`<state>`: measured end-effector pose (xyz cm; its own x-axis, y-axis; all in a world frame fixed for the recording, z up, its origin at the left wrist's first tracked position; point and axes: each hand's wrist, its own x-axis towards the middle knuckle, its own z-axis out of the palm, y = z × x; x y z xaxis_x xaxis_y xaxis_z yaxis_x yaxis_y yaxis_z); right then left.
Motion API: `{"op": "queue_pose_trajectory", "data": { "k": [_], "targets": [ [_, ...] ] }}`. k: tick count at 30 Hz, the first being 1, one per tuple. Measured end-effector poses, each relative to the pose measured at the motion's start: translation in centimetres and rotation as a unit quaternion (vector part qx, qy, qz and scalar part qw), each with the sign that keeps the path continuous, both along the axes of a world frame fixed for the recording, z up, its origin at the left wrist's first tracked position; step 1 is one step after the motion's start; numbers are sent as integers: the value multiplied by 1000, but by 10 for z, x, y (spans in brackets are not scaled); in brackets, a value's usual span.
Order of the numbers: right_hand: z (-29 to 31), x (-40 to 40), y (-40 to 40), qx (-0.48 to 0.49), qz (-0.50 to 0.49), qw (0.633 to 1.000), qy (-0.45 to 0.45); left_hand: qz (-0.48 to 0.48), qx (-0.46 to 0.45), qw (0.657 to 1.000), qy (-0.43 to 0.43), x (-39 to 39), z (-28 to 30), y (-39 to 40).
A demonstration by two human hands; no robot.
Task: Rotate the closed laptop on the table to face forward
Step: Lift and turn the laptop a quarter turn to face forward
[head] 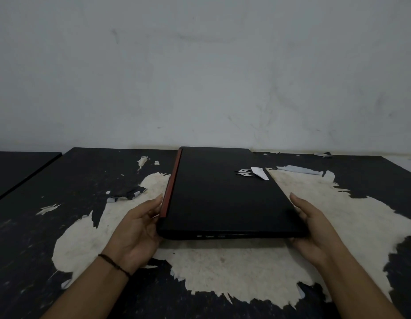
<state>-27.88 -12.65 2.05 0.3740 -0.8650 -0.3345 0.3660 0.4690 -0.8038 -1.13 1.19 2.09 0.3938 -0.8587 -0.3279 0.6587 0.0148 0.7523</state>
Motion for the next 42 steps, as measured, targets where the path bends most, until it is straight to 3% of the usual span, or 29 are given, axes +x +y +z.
{"op": "queue_pose_trajectory", "data": {
  "k": [13, 30, 36, 42],
  "targets": [
    [0, 7, 9, 11, 100, 994, 31, -1, 24, 1000, -17, -1, -4, 8],
    [-3, 14, 26, -1, 31, 999, -6, -14, -69, 998, -3, -3, -12, 8],
    [7, 19, 41, -23, -9, 1000, 17, -5, -102, 993, 60, -10, -10, 13],
    [10, 33, 62, -45, -33, 998, 15, 89, -109, 979, 146, -29, -3, 15]
  ]
}}
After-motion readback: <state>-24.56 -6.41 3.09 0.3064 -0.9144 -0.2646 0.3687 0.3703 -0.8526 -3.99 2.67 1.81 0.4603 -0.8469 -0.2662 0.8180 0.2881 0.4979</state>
